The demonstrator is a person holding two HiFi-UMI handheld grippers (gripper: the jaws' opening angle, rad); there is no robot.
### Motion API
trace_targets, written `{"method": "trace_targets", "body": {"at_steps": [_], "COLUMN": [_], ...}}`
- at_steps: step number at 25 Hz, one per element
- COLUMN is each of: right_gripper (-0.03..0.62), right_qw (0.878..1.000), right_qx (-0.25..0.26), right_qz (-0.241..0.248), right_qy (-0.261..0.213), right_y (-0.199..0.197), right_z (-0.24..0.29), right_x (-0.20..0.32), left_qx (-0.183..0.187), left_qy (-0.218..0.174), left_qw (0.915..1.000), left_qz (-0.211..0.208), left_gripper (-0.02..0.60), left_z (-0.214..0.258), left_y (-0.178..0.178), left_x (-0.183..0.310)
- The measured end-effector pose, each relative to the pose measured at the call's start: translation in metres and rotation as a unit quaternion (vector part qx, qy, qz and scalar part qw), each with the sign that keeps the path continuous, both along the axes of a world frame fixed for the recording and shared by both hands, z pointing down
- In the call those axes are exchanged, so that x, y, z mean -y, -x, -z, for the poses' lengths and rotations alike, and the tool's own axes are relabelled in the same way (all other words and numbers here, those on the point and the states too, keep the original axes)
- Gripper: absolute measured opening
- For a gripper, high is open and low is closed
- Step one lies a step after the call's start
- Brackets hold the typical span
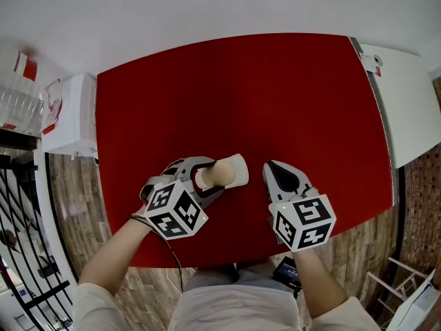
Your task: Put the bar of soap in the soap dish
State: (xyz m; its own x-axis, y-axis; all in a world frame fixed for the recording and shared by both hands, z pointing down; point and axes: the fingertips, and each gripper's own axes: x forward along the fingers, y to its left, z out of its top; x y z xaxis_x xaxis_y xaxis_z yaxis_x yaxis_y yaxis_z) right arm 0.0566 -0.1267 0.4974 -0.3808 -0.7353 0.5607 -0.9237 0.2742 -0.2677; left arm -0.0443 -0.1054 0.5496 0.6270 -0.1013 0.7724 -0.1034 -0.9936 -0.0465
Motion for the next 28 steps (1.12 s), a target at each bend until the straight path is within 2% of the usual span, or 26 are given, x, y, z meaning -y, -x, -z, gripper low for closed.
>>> {"method": "trace_targets", "body": {"at_steps": [28], "right_gripper": [0.003], "right_qw": [1.000], "right_qx": [0.014], "right_qz": [-0.010], "right_qy": [0.021], "right_y": [-0.013], "right_z": [-0.032], "right_x": [-0.008], "left_qx": [0.022], "left_qy": [0.035], "left_qw": [0.9991], "left_qz": [-0.008], "left_gripper": [0.261], "left_z": [-0.051], "left_y": [-0.009], "left_x": [0.000]}}
